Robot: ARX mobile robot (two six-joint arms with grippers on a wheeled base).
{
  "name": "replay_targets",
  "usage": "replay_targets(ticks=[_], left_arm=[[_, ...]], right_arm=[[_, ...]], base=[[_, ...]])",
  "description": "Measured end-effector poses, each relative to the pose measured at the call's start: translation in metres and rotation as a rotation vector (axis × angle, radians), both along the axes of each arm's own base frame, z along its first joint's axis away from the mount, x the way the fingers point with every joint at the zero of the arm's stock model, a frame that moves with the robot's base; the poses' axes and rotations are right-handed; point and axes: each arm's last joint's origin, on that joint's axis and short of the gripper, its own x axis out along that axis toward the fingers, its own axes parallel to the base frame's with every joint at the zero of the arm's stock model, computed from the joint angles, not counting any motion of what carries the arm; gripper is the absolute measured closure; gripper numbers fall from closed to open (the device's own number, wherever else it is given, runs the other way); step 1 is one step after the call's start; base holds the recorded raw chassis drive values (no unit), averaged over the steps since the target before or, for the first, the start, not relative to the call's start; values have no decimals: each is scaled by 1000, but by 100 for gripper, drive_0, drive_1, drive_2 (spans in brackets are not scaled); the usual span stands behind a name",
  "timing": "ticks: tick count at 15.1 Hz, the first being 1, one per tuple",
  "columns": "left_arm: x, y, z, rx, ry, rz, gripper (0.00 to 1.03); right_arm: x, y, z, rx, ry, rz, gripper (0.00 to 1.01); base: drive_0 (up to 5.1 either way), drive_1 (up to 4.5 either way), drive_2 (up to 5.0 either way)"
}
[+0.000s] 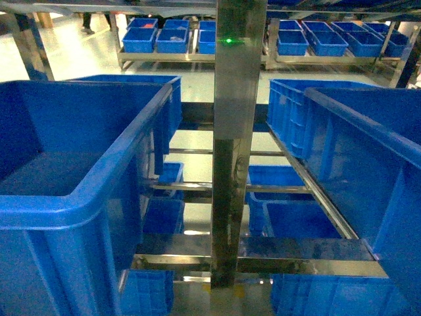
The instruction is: Sort and place red and yellow blocks in left bins
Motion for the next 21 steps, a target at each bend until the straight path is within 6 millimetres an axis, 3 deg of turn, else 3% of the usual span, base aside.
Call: replay_targets(ticks=[2,5,21], left_arm=[[0,0,0,0,0,1,77],[0,0,0,0,2,2,77],[-1,3,-3,-8,33,-2,77]], right_arm=[[-30,-3,-9,3,35,-3,3],[-24,-18,-28,-42,88,-21,3],[-19,-14,-24,-65,60,14,3]], base=[[0,0,0],[0,0,0],[0,0,0]])
